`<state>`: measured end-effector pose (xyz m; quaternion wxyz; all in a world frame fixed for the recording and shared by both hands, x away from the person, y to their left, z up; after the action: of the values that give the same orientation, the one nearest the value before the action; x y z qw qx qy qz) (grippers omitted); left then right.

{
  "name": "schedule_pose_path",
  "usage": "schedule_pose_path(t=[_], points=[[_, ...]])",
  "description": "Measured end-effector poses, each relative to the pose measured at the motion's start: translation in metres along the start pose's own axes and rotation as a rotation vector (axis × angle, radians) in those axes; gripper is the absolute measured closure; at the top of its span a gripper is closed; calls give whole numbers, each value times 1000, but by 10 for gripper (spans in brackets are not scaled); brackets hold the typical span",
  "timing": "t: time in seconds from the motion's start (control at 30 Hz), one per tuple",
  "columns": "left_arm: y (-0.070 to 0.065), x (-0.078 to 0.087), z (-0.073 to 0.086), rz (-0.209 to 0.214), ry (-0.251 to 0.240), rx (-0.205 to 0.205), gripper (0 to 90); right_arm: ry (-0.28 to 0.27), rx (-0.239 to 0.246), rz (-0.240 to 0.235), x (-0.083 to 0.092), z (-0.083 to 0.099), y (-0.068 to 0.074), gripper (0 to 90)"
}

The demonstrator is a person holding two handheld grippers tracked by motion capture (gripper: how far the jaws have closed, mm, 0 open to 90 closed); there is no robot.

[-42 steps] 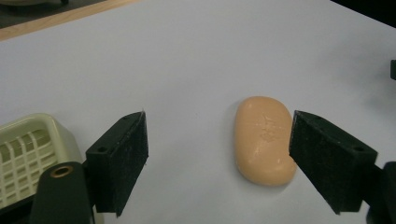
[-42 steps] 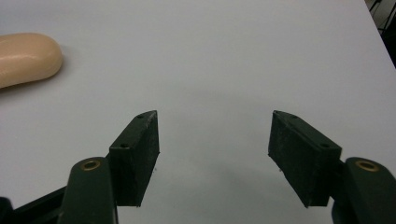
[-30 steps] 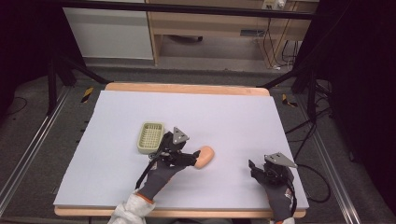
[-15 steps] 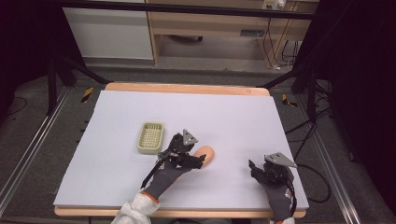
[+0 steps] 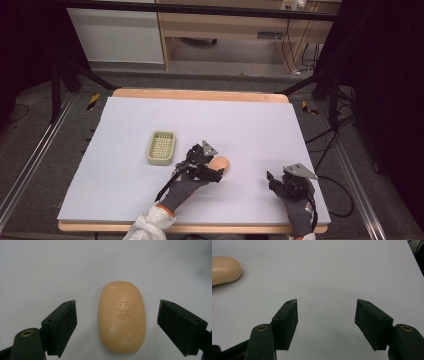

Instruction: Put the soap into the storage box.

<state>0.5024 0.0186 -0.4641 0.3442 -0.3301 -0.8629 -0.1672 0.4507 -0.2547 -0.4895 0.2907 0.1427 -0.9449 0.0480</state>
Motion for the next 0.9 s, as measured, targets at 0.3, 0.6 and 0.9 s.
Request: schedule_pose_path(t=[0.3, 0.6, 0.9], points=[[-3, -10, 0, 1, 18, -9, 145, 3, -2, 2, 0, 0, 0, 361], [-4, -18, 1, 7, 47, -11, 152, 5, -3, 0, 0, 0, 0, 365], [-6, -28, 3, 15, 83, -20, 181, 5, -5, 1, 0, 0, 0, 369]])
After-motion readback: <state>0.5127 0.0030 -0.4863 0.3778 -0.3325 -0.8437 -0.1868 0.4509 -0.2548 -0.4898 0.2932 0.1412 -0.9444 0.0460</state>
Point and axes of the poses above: each handheld gripper's, and its own axes: x roughly backward along the jaws, z roughly out of its underside, y roughly to its left, the point moved 3 cm from there along -x, roughly forward along the jaws, and after that the axes turned 3 degrees about -z, right-handed, at the moved point
